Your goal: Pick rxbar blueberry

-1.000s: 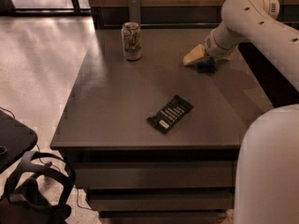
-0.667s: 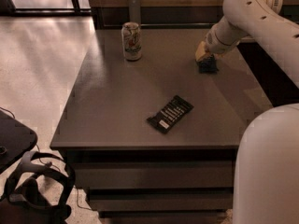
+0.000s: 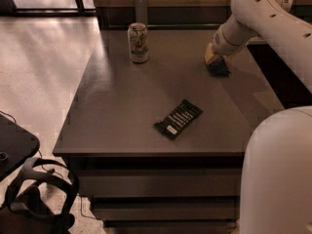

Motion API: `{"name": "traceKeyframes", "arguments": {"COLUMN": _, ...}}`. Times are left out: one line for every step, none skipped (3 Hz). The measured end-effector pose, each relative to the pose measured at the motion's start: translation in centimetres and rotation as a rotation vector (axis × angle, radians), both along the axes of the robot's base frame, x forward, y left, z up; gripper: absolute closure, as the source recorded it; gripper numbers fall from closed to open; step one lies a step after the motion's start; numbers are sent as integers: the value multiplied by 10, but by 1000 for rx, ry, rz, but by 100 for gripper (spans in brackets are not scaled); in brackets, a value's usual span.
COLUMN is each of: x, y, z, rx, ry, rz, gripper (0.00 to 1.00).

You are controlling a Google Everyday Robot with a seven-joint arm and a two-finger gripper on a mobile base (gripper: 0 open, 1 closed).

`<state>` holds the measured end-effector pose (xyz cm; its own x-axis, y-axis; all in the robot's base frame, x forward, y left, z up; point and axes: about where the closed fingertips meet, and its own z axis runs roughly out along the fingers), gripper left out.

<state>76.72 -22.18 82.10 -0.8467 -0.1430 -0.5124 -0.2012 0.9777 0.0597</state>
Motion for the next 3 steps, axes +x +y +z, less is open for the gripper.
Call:
{"name": "traceKeyframes", "arguments": {"x": 0, "y": 7, "z": 3, "rx": 14, "ry": -5, "rz": 47, "gripper": 100}}
{"name": "traceKeyframes", "arguments": {"x": -6, "y": 22, "z": 27, "rx": 29, "ry": -30, "rz": 173, "gripper": 100}}
{"name": "traceKeyframes", "arguments": {"x": -19, "y": 27, "z": 55, "rx": 21, "ry": -61, "rz": 254, "gripper": 100}}
